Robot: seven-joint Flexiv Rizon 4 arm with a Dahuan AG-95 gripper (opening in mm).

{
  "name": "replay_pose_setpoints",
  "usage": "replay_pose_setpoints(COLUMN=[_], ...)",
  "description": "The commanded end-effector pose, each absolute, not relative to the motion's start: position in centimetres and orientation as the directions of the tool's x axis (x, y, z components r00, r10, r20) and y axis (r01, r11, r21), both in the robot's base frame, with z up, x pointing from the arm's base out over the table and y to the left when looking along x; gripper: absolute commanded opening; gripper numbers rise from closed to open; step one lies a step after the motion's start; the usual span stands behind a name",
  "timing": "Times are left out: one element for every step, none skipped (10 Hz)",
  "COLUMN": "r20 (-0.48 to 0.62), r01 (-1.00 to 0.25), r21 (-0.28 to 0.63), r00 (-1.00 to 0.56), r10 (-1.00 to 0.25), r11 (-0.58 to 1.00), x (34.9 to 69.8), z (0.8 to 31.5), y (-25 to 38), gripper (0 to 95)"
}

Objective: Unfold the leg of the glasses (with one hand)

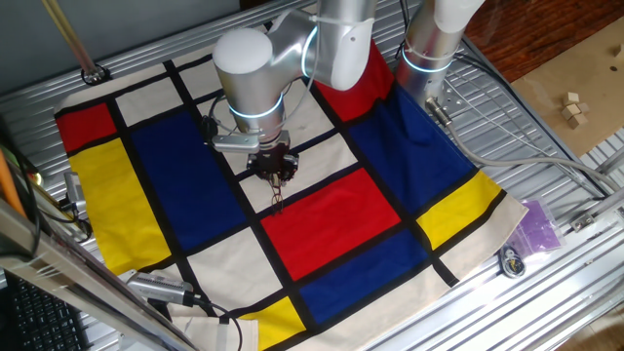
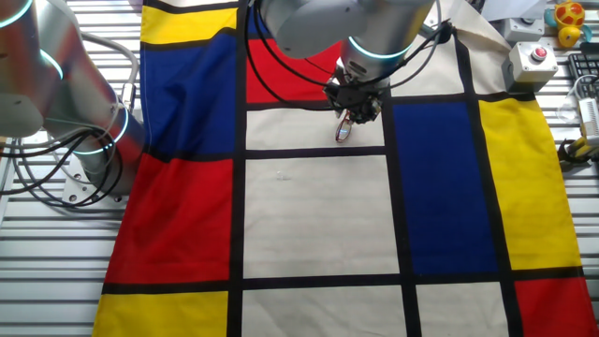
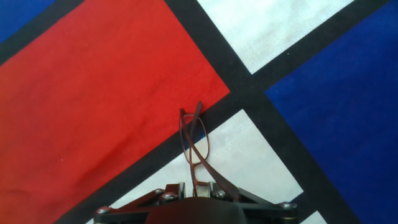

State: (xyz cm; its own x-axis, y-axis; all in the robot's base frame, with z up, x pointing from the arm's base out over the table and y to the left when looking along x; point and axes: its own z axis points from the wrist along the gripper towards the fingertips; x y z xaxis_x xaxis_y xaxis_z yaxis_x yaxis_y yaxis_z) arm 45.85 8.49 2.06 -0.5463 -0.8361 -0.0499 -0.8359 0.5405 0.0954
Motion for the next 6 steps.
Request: replay_pose_setpoints(r20=[-0.052, -0.049, -0.049, -0.049, -0.049, -0.049], r01=[-0.836, -0.834, -0.834, -0.833, -0.833, -0.833], r21=[0.094, 0.093, 0.093, 0.093, 0.093, 0.094], r00=[-0.547, -0.549, -0.55, -0.551, -0.551, -0.551], r10=[-0.836, -0.834, -0.834, -0.833, -0.833, -0.833], r11=[0.541, 0.544, 0.545, 0.545, 0.546, 0.545], x=[45.9, 45.9, 45.9, 45.9, 45.9, 45.88], z=[2.07, 2.07, 2.07, 2.07, 2.07, 2.11], y=[8.5, 8.5, 8.5, 8.5, 8.5, 8.51], gripper=[19.0, 0.0, 0.0, 0.0, 0.0, 0.0])
